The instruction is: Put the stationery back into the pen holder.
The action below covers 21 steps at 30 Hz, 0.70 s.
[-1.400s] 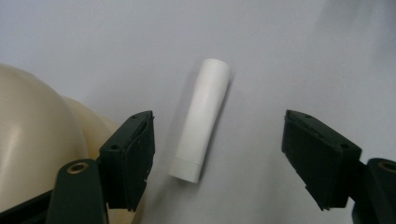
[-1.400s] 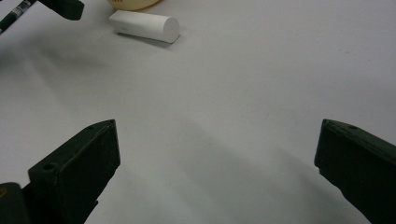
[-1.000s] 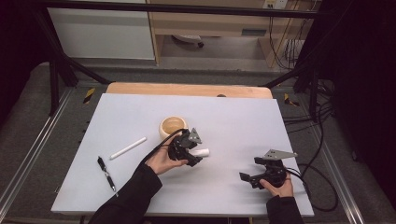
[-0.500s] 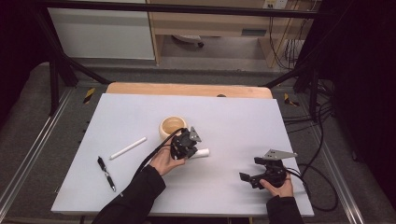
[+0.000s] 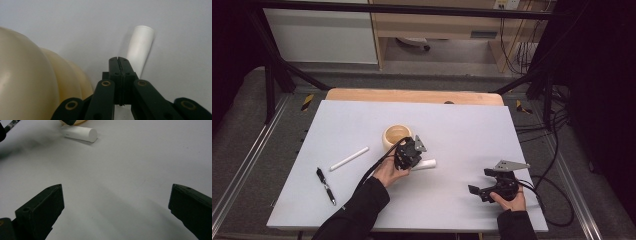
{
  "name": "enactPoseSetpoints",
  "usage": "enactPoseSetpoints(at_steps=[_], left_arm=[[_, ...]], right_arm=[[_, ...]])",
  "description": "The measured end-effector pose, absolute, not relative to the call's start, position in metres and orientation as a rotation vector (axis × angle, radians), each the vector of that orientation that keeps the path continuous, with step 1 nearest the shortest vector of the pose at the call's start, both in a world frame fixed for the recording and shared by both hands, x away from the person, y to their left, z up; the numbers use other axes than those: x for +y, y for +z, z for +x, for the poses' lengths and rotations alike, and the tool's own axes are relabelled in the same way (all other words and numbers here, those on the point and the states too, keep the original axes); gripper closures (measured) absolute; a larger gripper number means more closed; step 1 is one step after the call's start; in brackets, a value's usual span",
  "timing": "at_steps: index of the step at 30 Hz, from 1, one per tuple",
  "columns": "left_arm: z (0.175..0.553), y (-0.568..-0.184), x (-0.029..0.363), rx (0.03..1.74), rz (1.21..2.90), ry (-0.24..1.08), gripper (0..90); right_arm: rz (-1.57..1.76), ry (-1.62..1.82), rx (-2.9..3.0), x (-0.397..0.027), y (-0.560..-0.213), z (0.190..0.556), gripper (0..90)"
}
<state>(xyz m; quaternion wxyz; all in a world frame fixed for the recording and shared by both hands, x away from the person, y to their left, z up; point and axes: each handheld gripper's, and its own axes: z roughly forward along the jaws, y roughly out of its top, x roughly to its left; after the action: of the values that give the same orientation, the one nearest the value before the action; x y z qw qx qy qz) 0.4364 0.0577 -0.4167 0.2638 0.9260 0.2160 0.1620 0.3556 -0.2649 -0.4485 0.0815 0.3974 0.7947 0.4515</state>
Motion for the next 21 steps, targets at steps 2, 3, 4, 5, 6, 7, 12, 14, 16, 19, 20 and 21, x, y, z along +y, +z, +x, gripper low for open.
enactPoseSetpoints(at_steps=[2, 3, 4, 5, 6, 7, 12, 14, 16, 19, 20, 21], left_arm=[[0.4366, -0.4182, 0.0573, 0.578, 2.504, 0.449, 89.7], [0.4363, -0.4183, 0.0572, 0.573, 2.506, 0.454, 89.7], [0.4363, -0.4183, 0.0572, 0.570, 2.506, 0.454, 89.7], [0.4365, -0.4183, 0.0574, 0.568, 2.508, 0.453, 89.7], [0.4369, -0.4185, 0.0578, 0.569, 2.510, 0.454, 89.7], [0.4374, -0.4188, 0.0582, 0.572, 2.512, 0.454, 89.7], [0.4378, -0.4206, 0.0585, 0.581, 2.526, 0.416, 89.7], [0.4368, -0.4232, 0.0571, 0.583, 2.540, 0.398, 89.7], [0.4360, -0.4240, 0.0571, 0.586, 2.533, 0.378, 89.7], [0.4350, -0.4239, 0.0580, 0.589, 2.534, 0.367, 89.7], [0.4349, -0.4237, 0.0587, 0.589, 2.535, 0.365, 89.7], [0.4346, -0.4235, 0.0593, 0.591, 2.531, 0.364, 89.7]], right_arm=[[1.188, 1.349, 2.375, -0.2649, -0.4484, 0.3557, 0.8], [1.186, 1.347, 2.375, -0.2650, -0.4485, 0.3557, 0.8], [1.183, 1.347, 2.376, -0.2650, -0.4486, 0.3558, 0.8], [1.181, 1.345, 2.377, -0.2651, -0.4487, 0.3559, 0.8], [1.182, 1.344, 2.378, -0.2651, -0.4487, 0.3559, 0.8], [1.185, 1.345, 2.378, -0.2648, -0.4487, 0.3559, 0.8], [1.180, 1.344, 2.381, -0.2650, -0.4489, 0.3562, 0.8], [1.176, 1.345, 2.383, -0.2648, -0.4491, 0.3564, 0.8], [1.178, 1.344, 2.382, -0.2649, -0.4489, 0.3562, 0.8], [1.180, 1.344, 2.382, -0.2650, -0.4488, 0.3561, 0.8], [1.176, 1.343, 2.384, -0.2651, -0.4489, 0.3563, 0.8], [1.178, 1.345, 2.382, -0.2648, -0.4491, 0.3563, 0.8]])
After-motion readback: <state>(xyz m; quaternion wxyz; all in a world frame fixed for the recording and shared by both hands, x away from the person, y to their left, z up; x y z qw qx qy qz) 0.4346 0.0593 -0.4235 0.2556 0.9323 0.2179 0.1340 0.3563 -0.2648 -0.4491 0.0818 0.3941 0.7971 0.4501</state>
